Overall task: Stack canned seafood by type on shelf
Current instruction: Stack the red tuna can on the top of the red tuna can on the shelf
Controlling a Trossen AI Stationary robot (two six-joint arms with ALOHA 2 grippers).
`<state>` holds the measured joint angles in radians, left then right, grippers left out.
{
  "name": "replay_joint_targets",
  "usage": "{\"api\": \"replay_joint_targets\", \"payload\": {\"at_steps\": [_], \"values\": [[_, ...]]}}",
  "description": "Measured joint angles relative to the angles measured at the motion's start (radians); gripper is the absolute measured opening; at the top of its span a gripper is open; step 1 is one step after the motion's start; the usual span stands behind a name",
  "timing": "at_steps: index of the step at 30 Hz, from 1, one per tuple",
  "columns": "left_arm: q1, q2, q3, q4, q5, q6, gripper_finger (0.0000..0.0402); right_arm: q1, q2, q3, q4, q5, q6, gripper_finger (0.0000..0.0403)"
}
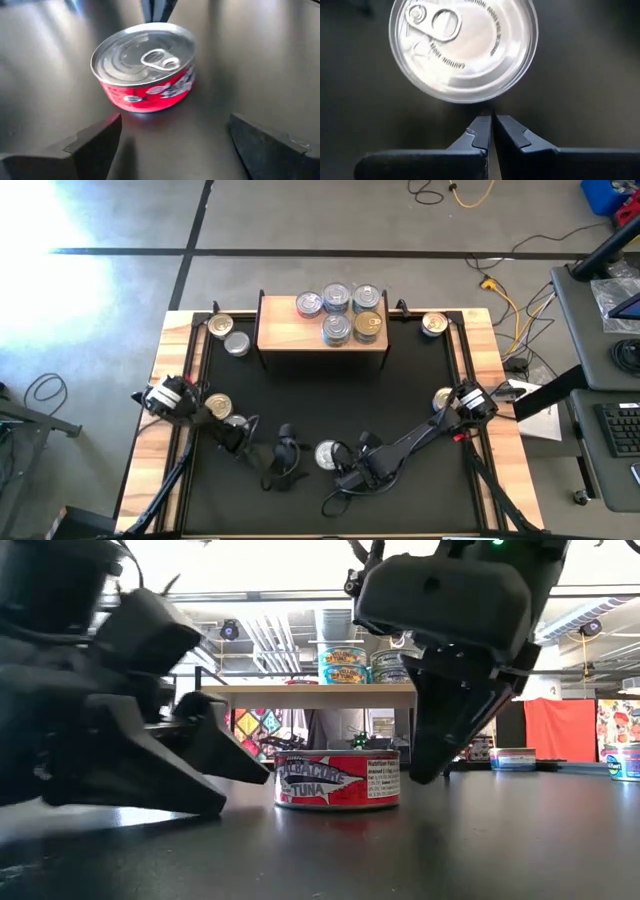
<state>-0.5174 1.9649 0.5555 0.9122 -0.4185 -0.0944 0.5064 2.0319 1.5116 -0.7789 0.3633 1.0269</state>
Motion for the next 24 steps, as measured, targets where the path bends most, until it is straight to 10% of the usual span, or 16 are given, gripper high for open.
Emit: {"api": "replay_joint_targets", "payload": {"at_steps": [12, 24], "values": [[0.309, -0.067, -0.006, -0.111, 0.544, 0.096, 0.0382, 0.055, 0.006, -0.001, 0.009, -0.024, 0.1, 0.0012], [0.32, 0.037, 0.078, -0.086, 0.612, 0.181, 0.0384, 0.058, 0.006, -0.091, 0.178, 0.062, 0.091, 0.0012]]}}
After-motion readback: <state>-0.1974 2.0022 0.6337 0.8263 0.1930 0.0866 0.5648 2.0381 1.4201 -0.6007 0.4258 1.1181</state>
